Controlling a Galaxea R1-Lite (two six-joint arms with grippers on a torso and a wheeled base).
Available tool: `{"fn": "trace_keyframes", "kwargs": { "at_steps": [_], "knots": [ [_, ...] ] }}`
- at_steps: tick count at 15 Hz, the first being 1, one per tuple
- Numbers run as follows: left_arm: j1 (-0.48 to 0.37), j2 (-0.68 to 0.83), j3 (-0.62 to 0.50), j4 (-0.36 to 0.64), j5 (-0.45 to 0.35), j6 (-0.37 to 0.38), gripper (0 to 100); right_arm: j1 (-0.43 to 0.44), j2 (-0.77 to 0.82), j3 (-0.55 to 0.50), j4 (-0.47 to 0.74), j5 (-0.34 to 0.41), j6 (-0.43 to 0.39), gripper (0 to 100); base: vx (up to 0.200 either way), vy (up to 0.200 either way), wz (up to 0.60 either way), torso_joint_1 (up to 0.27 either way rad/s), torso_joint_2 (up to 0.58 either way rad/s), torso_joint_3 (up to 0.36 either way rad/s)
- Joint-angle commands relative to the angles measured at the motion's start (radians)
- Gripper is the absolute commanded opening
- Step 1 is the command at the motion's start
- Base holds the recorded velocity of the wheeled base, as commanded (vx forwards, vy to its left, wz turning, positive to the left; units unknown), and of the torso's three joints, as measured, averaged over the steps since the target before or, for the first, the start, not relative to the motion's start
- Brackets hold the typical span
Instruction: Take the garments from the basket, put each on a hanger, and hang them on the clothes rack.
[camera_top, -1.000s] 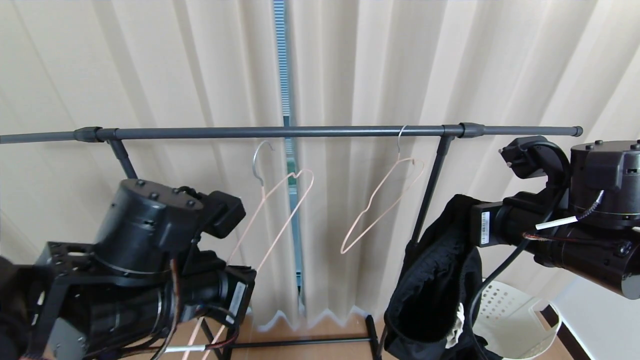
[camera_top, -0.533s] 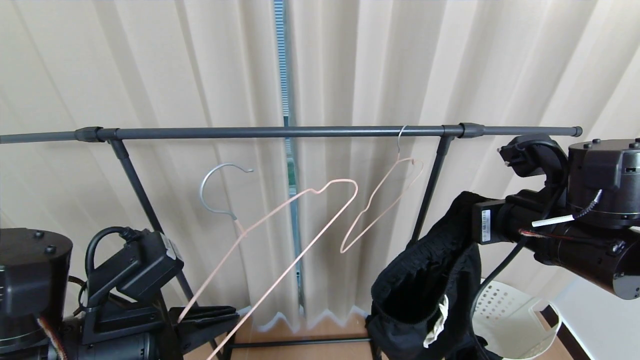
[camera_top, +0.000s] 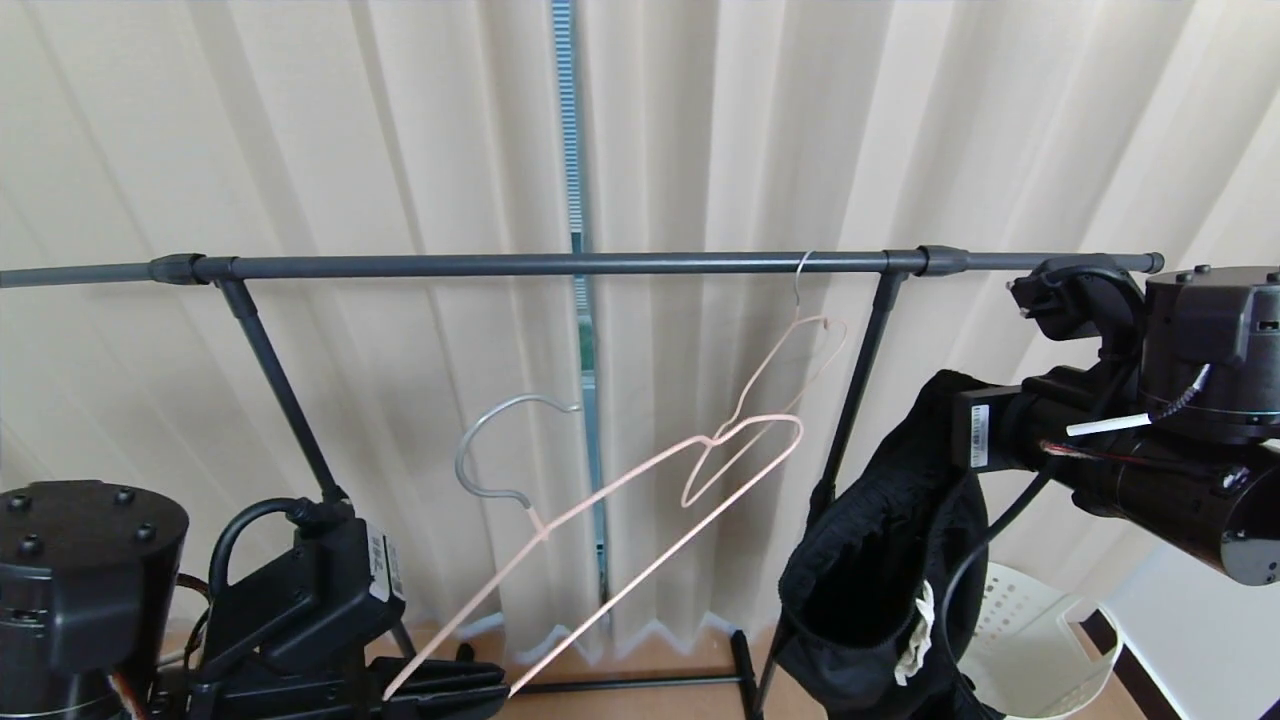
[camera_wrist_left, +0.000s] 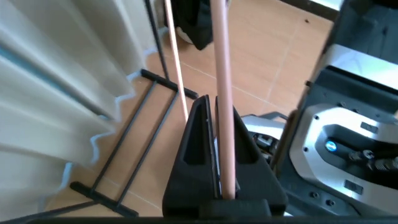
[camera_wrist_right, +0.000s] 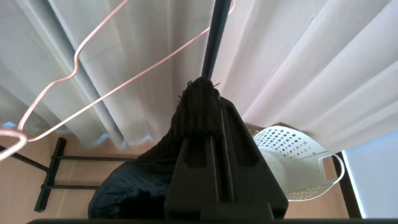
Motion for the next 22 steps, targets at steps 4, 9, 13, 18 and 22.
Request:
{"fn": "trace_keyframes", "kwargs": {
  "at_steps": [4,9,13,18,22],
  "knots": [
    [-0.12,0.094,-0.005,-0.002,0.001,0.003,0,0.0,0.017,-0.005,-0.001,-0.001,0.003,0,0.0,0.0,0.0,0.0,0.0,0.0],
    [-0.14,0.207,-0.083,-0.004,0.004,0.001,0,0.052,0.018,0.003,-0.001,-0.018,0.003,0,0.0,0.0,0.0,0.0,0.0,0.0],
    [-0.134,0.325,-0.175,-0.029,0.038,-0.005,0,0.104,0.015,0.014,0.004,-0.053,0.002,0,0.0,0.0,0.0,0.0,0.0,0.0],
    [-0.134,0.413,-0.218,-0.113,0.125,-0.015,0,0.15,0.014,0.02,0.008,-0.072,0.002,0,0.0,0.0,0.0,0.0,0.0,0.0],
    [-0.135,0.419,-0.244,-0.114,0.139,-0.051,0,0.202,0.007,0.018,0.008,-0.09,0.002,0,0.0,0.0,0.0,0.0,0.0,0.0]
  ]
}}
